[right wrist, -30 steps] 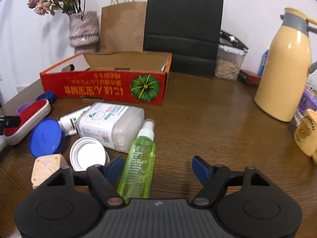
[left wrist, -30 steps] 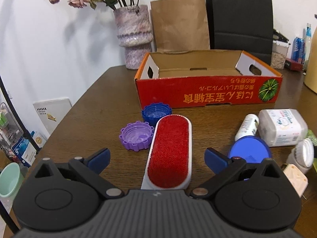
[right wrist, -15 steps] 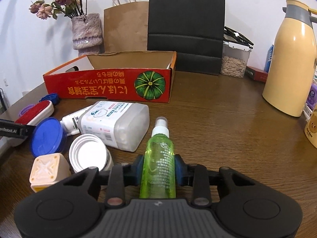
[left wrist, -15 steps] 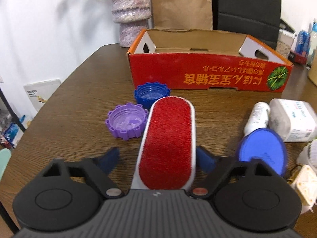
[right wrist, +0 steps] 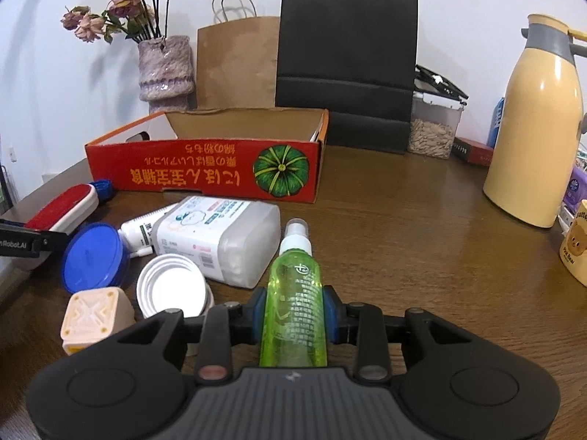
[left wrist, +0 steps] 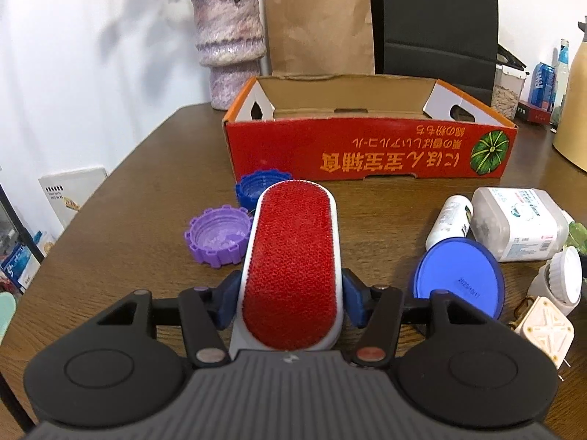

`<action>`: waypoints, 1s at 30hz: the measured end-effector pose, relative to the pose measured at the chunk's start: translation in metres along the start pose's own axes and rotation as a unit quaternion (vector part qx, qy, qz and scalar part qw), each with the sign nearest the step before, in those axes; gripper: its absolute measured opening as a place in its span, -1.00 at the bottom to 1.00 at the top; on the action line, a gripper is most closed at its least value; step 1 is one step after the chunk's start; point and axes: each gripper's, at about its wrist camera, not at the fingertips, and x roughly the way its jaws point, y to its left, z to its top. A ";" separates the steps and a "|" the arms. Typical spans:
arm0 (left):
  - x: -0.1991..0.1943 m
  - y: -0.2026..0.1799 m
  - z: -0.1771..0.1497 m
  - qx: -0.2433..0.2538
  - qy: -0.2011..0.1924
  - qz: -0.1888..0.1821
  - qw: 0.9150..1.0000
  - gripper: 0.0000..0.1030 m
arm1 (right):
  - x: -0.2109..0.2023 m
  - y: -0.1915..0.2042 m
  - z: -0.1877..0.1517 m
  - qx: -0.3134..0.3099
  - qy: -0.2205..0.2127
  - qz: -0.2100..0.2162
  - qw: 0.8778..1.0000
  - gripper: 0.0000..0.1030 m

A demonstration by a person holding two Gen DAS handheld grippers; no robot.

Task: Organize rigid objects
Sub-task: 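Carry the lint brush and spray bottle over the cardboard box with both tools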

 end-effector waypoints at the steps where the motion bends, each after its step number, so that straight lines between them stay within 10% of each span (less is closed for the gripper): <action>1: -0.001 0.000 0.000 0.000 -0.002 0.002 1.000 0.11 | -0.001 0.000 0.000 0.000 -0.002 0.000 1.000 -0.41; 30: -0.041 -0.012 0.060 0.009 -0.057 -0.002 0.998 0.11 | -0.021 0.026 0.061 -0.016 -0.093 0.013 0.995 -0.41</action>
